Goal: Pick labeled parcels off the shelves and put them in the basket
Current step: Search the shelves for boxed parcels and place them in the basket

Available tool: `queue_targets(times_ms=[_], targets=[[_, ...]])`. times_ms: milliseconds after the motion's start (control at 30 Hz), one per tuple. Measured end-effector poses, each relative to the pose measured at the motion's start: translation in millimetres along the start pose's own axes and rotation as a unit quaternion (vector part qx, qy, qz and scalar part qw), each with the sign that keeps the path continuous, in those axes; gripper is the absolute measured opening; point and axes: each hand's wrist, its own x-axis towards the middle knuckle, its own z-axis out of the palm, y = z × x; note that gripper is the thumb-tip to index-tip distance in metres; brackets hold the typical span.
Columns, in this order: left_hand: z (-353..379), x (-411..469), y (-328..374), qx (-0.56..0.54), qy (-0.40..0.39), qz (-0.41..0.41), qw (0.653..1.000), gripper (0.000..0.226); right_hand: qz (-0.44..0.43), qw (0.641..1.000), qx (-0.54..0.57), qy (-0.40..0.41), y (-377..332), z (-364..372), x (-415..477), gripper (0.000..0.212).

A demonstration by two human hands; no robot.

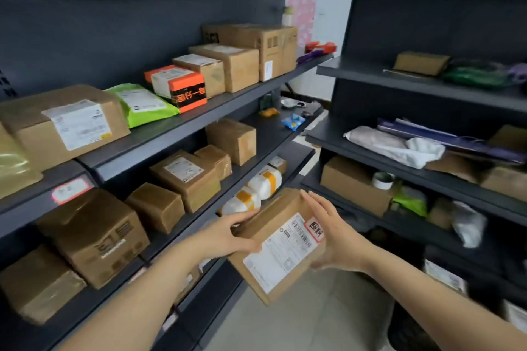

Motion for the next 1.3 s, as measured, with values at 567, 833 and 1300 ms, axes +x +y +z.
queue_targets(times_ms=[567, 833, 1300], targets=[[134, 142, 125, 0.076, -0.262, 0.152, 0.950, 0.082, 0.293, 0.913, 0.135, 0.250, 88, -74, -126, 0.054], [252, 177, 222, -0.003, -0.255, 0.187, 0.949, 0.079, 0.348, 0.863, 0.105, 0.352, 168, -146, -209, 0.050], [578, 297, 253, -0.023, -0.141, 0.079, 0.987, 0.050, 0.456, 0.796, 0.187, 0.351, 454, -172, -363, 0.031]])
